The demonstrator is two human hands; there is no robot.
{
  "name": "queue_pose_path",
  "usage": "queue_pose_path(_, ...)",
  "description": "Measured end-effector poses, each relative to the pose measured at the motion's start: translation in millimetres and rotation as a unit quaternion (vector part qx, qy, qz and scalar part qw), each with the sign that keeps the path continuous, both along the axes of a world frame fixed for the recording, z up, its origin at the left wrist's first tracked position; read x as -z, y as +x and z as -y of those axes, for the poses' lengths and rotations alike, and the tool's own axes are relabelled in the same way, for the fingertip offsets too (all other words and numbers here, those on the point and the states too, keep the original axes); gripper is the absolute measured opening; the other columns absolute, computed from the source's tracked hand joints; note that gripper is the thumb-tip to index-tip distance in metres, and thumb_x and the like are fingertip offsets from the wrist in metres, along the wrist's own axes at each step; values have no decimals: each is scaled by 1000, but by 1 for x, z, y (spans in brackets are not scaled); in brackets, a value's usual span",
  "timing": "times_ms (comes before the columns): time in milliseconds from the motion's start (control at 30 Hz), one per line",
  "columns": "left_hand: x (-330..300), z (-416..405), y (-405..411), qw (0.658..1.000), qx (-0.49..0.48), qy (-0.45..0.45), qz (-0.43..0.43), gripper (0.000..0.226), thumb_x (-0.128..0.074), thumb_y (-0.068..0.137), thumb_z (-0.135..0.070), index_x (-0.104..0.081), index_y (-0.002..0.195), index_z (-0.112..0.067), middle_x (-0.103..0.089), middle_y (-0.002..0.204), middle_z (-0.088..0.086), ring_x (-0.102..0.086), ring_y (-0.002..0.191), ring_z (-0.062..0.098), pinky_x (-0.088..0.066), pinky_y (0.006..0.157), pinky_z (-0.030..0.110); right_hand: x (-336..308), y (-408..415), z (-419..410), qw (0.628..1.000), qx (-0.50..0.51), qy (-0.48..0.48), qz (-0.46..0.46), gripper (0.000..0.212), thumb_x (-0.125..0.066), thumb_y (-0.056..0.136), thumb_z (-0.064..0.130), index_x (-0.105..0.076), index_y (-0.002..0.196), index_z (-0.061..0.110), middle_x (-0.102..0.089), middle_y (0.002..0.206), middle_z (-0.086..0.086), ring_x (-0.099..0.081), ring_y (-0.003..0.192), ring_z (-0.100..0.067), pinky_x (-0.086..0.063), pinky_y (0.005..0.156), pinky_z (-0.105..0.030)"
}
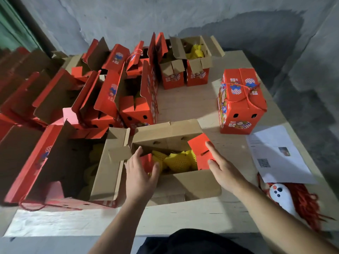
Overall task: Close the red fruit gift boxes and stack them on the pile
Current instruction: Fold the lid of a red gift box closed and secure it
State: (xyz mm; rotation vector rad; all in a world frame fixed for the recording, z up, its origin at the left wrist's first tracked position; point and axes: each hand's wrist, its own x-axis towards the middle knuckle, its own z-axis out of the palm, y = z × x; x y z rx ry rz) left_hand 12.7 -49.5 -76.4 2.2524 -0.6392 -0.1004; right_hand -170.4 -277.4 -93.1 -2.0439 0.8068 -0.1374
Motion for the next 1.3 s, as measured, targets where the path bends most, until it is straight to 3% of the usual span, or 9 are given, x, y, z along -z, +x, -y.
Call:
queue_pose_path(133, 7, -3, 0, 995, 28, 49, 84, 78, -74, 91, -35, -37, 155, -11, -39, 146, 15, -57, 122, 40, -59, 87, 47, 7, -1, 4, 999, -18, -3, 32, 62, -42, 110, 33, -15, 150, 72, -26, 157, 37, -44, 134, 5, -42, 105, -28)
queue_pose_path(200, 13, -11, 2, 988, 54, 81, 121, 69, -64, 96, -43, -39, 154, -15, -38, 150, 13, -50, 135, 45, -57, 97, 54, 10, 1, 2, 999, -18, -7, 38, 61, -43, 109, 33, -16, 151, 69, -20, 158, 36, -28, 140, 11, -32, 110, -23)
queue_pose_path(333, 18, -19, 14, 969, 124, 146, 158, 53, -39, 104, -58, -45, 144, -24, -40, 150, 4, -25, 155, 41, -27, 124, 59, 11, 13, 5, 1000, 9, -16, 25, 52, -50, 106, 39, -28, 151, 53, -40, 150, 17, -45, 131, -8, -41, 98, -31)
queue_pose_path(467, 15, -23, 22, 959, 145, 146, 194, 46, -40, 102, -62, -52, 123, -24, -40, 134, 6, -56, 115, 35, -55, 89, 46, 5, 40, 3, 997, 44, -57, 38, 36, -53, 106, 33, -43, 140, 25, -41, 150, -1, -54, 124, -23, -43, 75, -22)
queue_pose_path(600, 13, -18, 23, 989, 109, 73, 70, 47, -30, 106, -60, -45, 133, -25, -37, 133, -6, -48, 115, 17, -46, 96, 37, 5, 54, -7, 991, 37, -120, 40, 44, -50, 107, 25, -40, 149, 22, -31, 159, -1, -53, 127, -27, -51, 79, -35)
queue_pose_path(767, 10, 2, 23, 999, -6, 51, -5, 31, -38, 108, -33, -47, 136, -23, -31, 147, 0, -32, 134, 22, -28, 106, 33, 12, 46, -1, 993, 24, -113, 35, 52, -39, 109, 40, -36, 160, 30, -22, 166, 5, -46, 138, -24, -52, 93, -36)
queue_pose_path(967, -4, 16, 30, 994, -85, 62, -33, 21, -39, 111, -33, -54, 114, -19, -42, 127, 8, -55, 93, 31, -40, 74, 35, 12, 43, -4, 991, 61, -85, 79, 44, -41, 111, 28, -48, 154, 27, -32, 163, 3, -41, 144, -17, -43, 103, -28)
queue_pose_path(1100, -8, 20, 36, 987, -132, 62, -69, 28, -50, 106, -29, -44, 130, -17, -39, 130, 14, -54, 106, 40, -45, 85, 43, 3, 36, -10, 991, 49, -111, 55, 46, -43, 110, 19, -47, 155, 25, -40, 158, 1, -52, 131, -16, -42, 86, -18)
queue_pose_path(1300, 7, 18, 3, 988, -116, 43, -88, 48, -56, 101, -44, -42, 135, -13, -49, 135, 12, -57, 118, 41, -46, 90, 44, 2, 1, 5, 975, 170, -140, 33, 17, -49, 104, 43, -39, 115, 35, -62, 112, 2, -60, 69, -18, -35, 52, -28)
